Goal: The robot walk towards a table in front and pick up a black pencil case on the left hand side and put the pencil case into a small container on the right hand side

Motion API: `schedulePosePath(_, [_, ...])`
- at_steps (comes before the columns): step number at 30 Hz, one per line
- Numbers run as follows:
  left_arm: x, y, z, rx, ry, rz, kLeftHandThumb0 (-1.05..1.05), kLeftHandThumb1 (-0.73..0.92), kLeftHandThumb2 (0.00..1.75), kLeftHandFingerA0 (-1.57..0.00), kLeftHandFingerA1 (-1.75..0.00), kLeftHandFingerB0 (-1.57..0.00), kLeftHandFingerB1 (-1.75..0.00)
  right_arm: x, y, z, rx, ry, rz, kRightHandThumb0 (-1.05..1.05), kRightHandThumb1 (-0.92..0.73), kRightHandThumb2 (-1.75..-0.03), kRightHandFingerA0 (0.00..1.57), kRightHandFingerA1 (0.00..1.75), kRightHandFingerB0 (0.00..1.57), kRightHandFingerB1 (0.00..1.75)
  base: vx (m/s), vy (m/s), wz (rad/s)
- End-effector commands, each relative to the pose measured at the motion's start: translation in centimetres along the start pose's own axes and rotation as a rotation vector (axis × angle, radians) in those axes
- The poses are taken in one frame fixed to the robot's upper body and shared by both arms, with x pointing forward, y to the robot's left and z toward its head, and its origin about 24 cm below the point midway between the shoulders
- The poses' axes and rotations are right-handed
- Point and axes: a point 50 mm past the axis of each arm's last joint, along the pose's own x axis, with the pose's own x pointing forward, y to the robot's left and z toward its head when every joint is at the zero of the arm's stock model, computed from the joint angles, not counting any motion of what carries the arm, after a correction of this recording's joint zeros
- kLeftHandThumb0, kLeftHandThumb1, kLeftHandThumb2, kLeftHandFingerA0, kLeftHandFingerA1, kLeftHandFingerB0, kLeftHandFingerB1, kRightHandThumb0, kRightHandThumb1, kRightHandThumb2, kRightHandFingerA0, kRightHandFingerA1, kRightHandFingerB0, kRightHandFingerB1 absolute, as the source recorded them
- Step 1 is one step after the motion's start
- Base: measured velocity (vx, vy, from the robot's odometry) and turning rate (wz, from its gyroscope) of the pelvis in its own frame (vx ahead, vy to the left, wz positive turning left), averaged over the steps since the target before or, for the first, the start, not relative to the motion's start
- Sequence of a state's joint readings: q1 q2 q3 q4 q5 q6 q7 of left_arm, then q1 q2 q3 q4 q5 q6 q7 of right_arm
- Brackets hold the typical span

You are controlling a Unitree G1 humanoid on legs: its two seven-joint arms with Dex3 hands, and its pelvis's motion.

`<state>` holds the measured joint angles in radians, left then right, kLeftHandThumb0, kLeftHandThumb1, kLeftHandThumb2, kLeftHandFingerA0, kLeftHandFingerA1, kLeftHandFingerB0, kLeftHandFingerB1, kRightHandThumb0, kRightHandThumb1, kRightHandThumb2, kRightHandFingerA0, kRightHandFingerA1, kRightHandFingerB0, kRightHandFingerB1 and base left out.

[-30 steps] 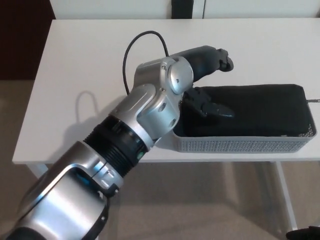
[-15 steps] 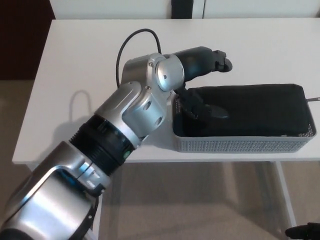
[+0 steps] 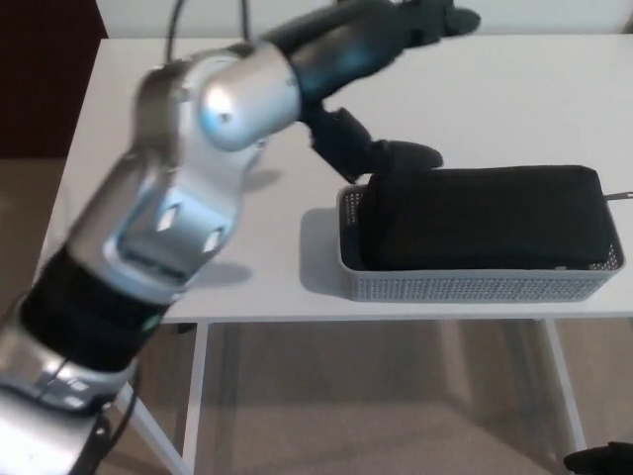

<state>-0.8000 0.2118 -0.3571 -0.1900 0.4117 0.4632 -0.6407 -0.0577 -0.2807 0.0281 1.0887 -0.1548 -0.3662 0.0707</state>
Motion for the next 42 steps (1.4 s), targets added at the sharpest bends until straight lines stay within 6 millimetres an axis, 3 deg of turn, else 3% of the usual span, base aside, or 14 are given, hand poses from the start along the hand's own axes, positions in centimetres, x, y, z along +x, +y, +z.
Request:
schedulePosePath(1, [-16.7,1.3,1.3,-0.084,-0.167,0.102,-0.88,0.55,0.93,-0.13,-0.22,-0.13,-0.13,-2.0,0.3,-3.7,0.037,0.113,0.026,-0.66,-0.53,-0.58,0.85,0.58,0.74,0.45,0.0,0.0,0.0])
schedulePosePath(4, [-17.2,1.1,1.3,-0.088,-0.166,0.1,-0.88,0.55,0.93,-0.13,-0.22,-0.13,-0.13,-2.0,0.3,-3.7,0.041,0.115,0.027,-0.66,-0.53,-0.58,0.85,0.58,0.74,0.45,0.0,0.0,0.0])
schedulePosePath(5, [-20.2,-1.3,-0.2,-0.25,-0.17,0.035,-0.78,0.5,0.56,-0.07,-0.28,-0.17,-0.26,-2.3,0.5,-4.2,0.027,0.138,0.029,-0.64,-0.55,-0.58,0.82,0.57,0.71,0.44,0.0,0.0,0.0])
schedulePosePath(7, [-23.0,-3.8,-0.7,-0.328,-0.143,0.024,-0.75,0.48,0.56,-0.15,-0.31,-0.2,-0.28,-2.6,0.7,-4.7,0.035,0.145,0.032,-0.63,-0.55,-0.58,0.84,0.57,0.7,0.45,0.0,0.0,0.0])
schedulePosePath(8, [-24.5,-5.7,-1.1,-0.394,-0.106,0.002,-0.34,0.14,0.8,-0.01,-0.51,0.0,-0.47,-2.8,0.8,-4.9,0.037,0.146,0.035,-0.64,-0.55,-0.58,0.84,0.58,0.69,0.45,0.0,0.0,0.0])
schedulePosePath(10, [-24.7,-5.9,-1.0,-0.404,-0.102,-0.002,-0.34,0.14,0.8,-0.01,-0.51,0.0,-0.47,-2.8,0.8,-4.9,0.037,0.146,0.036,-0.64,-0.55,-0.58,0.84,0.58,0.69,0.45,0.0,0.0,0.0])
schedulePosePath(12, [-30.2,-11.4,-3.3,-0.637,0.088,-0.108,-0.34,0.14,0.8,-0.01,-0.5,0.0,-0.47,-3.7,1.9,-6.2,0.055,0.18,0.041,-0.64,-0.54,-0.58,0.85,0.58,0.72,0.45,0.0,0.0,0.0])
schedulePosePath(13, [-30.9,-12.4,-3.7,-0.702,0.11,-0.126,-0.71,0.47,0.56,-0.11,-0.27,-0.17,-0.28,-3.8,1.9,-6.3,0.067,0.183,0.039,-0.64,-0.53,-0.58,0.87,0.57,0.73,0.45,0.0,0.0,0.0])
schedulePosePath(16, [-31.3,-12.8,-3.7,-0.733,0.118,-0.134,-0.71,0.47,0.56,-0.11,-0.27,-0.17,-0.28,-3.9,1.9,-6.3,0.072,0.184,0.038,-0.64,-0.53,-0.58,0.87,0.57,0.73,0.45,0.0,0.0,0.0])
schedulePosePath(20, [-36.7,-19.7,-5.3,-0.884,0.47,-0.27,-0.72,0.43,0.78,-0.06,-0.37,-0.09,-0.33,-4.2,2.3,-6.8,0.061,0.208,0.038,-0.63,-0.53,-0.57,0.91,0.58,0.74,0.47,0.0,0.0,0.0])
schedulePosePath(32, [-36.9,-25.5,-14.3,-0.919,0.927,-0.124,-0.67,0.43,0.8,-0.03,-0.29,-0.06,-0.21,-4.2,2.2,-6.8,0.081,0.197,0.004,-0.64,-0.57,-0.58,0.85,0.59,0.65,0.47,0.0,0.0,0.0])
schedulePosePath(33, [-36.8,-25.7,-14.7,-0.925,0.95,-0.114,-0.69,0.56,0.57,-0.06,-0.29,-0.04,-0.24,-4.3,2.1,-6.9,0.084,0.198,0.002,-0.66,-0.58,-0.58,0.83,0.6,0.62,0.46,0.0,0.0,0.0])
schedulePosePath(34, [-36.4,-26.1,-15.7,-0.925,0.991,-0.097,-0.7,0.46,0.84,-0.04,-0.42,-0.04,-0.26,-4.3,2.1,-6.9,0.091,0.198,-0.004,-0.69,-0.59,-0.59,0.81,0.61,0.6,0.47,0.0,0.0,0.0])
schedulePosePath(42, [-32.8,-27.9,-23.0,-1.009,1.317,0.067,-0.71,0.47,0.85,0.0,-0.27,0.0,-0.2,-5.0,2.4,-7.2,0.093,0.174,-0.008,-0.74,-0.67,-0.6,0.65,0.67,0.45,0.48,0.0,0.0,0.0])
